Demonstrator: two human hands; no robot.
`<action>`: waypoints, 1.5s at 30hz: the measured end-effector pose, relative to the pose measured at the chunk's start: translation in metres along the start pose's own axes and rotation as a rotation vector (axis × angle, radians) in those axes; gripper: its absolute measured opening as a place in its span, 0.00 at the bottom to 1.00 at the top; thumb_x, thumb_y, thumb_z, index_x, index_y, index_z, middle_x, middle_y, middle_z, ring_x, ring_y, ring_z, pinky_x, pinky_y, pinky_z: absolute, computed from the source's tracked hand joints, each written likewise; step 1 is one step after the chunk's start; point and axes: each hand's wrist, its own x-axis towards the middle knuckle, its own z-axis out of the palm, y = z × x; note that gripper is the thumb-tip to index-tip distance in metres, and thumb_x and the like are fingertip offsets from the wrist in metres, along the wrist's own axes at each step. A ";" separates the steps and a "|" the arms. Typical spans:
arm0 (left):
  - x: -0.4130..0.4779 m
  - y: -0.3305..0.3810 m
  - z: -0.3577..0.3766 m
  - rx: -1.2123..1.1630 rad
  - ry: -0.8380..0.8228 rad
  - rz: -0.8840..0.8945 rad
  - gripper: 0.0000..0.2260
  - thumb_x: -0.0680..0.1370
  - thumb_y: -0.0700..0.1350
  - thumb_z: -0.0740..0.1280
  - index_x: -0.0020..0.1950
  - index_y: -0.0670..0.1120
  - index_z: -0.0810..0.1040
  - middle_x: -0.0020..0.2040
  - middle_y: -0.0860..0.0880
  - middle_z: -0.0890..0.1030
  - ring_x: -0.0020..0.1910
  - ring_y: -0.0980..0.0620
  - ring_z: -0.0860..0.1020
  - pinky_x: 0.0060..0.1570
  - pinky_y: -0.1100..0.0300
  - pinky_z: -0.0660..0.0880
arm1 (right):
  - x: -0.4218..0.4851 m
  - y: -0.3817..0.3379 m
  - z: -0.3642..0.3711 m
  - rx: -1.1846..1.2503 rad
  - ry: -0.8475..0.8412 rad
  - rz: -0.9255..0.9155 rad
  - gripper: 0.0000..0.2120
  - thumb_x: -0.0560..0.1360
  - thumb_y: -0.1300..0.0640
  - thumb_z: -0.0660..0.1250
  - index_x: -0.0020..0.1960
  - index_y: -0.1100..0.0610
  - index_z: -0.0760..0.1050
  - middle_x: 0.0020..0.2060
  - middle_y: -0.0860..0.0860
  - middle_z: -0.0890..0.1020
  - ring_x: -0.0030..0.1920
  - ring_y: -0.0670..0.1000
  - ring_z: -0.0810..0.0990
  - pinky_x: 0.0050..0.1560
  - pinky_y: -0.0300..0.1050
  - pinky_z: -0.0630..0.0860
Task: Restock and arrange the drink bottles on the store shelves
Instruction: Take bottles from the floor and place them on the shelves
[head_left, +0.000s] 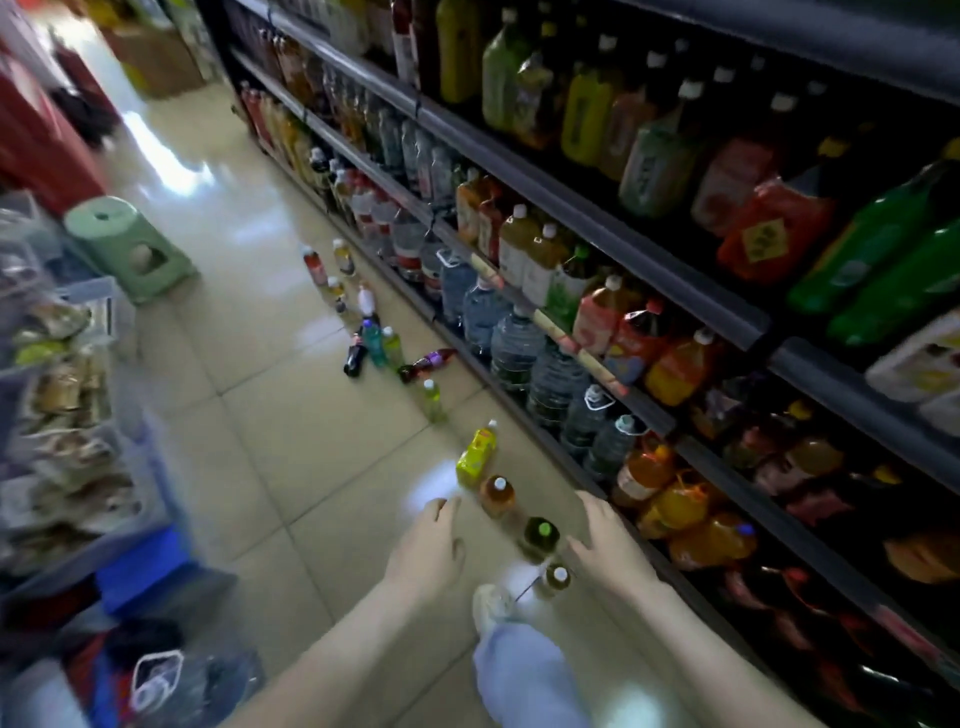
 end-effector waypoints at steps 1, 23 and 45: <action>0.015 -0.007 -0.005 -0.017 -0.001 -0.008 0.24 0.79 0.43 0.58 0.75 0.46 0.58 0.72 0.48 0.62 0.67 0.47 0.68 0.58 0.56 0.68 | 0.020 -0.005 0.001 0.018 0.002 0.025 0.30 0.79 0.60 0.62 0.77 0.58 0.54 0.75 0.55 0.61 0.74 0.52 0.60 0.70 0.41 0.57; 0.540 -0.305 0.189 -0.411 -0.175 -0.254 0.23 0.80 0.43 0.60 0.75 0.49 0.61 0.69 0.48 0.68 0.66 0.49 0.68 0.61 0.60 0.65 | 0.625 0.041 0.374 0.287 0.068 0.674 0.49 0.61 0.44 0.78 0.74 0.56 0.58 0.65 0.62 0.74 0.65 0.62 0.73 0.64 0.54 0.70; 0.459 -0.252 -0.069 -1.104 -0.718 -0.370 0.29 0.73 0.48 0.72 0.71 0.60 0.66 0.60 0.52 0.80 0.57 0.51 0.80 0.55 0.54 0.78 | 0.457 -0.182 0.172 1.111 0.079 0.524 0.51 0.57 0.53 0.81 0.72 0.38 0.56 0.62 0.52 0.79 0.57 0.54 0.81 0.54 0.58 0.79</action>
